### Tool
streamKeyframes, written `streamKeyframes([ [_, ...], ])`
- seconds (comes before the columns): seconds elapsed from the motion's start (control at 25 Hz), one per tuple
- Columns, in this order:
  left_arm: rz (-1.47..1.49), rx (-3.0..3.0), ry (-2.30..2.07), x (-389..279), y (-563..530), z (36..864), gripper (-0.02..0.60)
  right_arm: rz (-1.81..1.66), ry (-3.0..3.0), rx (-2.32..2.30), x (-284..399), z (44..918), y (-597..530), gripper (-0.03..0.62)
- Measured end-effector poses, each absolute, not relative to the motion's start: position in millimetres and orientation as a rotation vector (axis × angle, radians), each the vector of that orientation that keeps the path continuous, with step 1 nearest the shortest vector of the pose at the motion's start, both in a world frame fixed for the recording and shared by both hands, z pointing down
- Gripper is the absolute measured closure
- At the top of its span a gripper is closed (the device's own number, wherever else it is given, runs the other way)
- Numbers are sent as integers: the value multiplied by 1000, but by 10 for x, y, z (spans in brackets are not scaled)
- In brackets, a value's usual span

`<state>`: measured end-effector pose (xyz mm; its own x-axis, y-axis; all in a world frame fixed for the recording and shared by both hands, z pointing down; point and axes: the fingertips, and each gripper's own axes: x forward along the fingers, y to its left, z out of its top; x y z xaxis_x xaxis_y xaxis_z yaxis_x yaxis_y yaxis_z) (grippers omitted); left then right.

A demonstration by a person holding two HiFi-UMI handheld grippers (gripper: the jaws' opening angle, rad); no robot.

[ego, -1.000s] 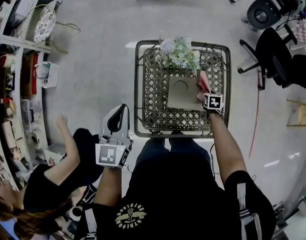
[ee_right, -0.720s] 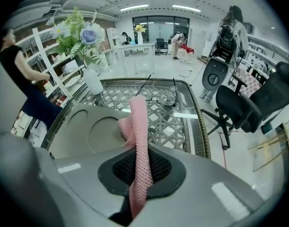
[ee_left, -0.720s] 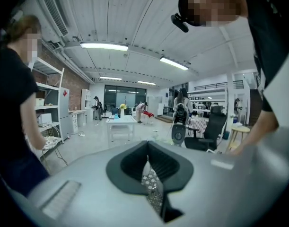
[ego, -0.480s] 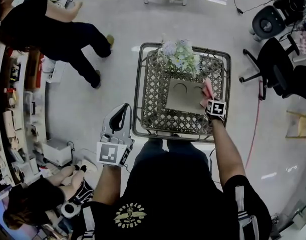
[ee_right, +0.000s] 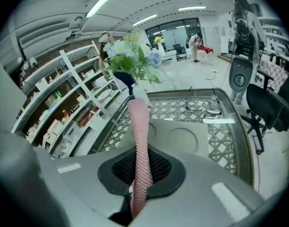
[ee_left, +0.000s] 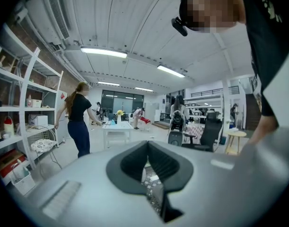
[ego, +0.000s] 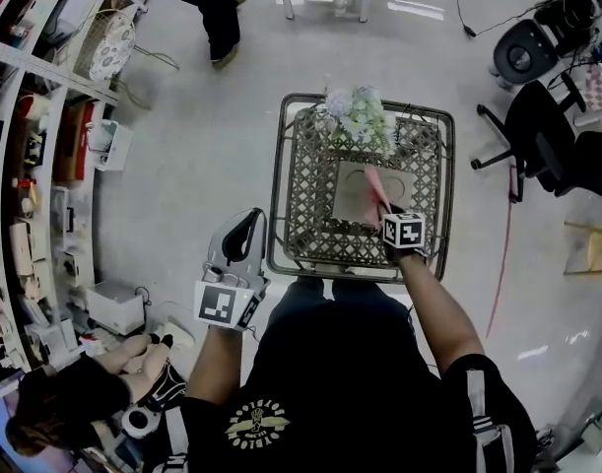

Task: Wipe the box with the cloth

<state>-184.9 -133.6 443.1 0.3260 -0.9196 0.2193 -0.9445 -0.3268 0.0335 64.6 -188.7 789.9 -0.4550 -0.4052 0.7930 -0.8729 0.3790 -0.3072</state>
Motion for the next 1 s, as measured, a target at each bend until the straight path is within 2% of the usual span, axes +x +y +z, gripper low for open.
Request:
streamKeyframes([
  [0.2,270,2432,-1723,-1947,-1278,4360,581,1058,-2044,964,-59,8013,-1752,578],
  [0.4,359,2431,-1748,-2157,-1167,4310,581,1133,-1988,936,-398,8299,-1726,579],
  [0.6,365,2416,-1779,-2302,-1189,4298,581,1114,-1922,982,-207,8547,-1777,577],
  [1.0,366,2477,-1673,-1910,-1363,4297,581,1072,-1801,1125,734,8548,-1714,579],
])
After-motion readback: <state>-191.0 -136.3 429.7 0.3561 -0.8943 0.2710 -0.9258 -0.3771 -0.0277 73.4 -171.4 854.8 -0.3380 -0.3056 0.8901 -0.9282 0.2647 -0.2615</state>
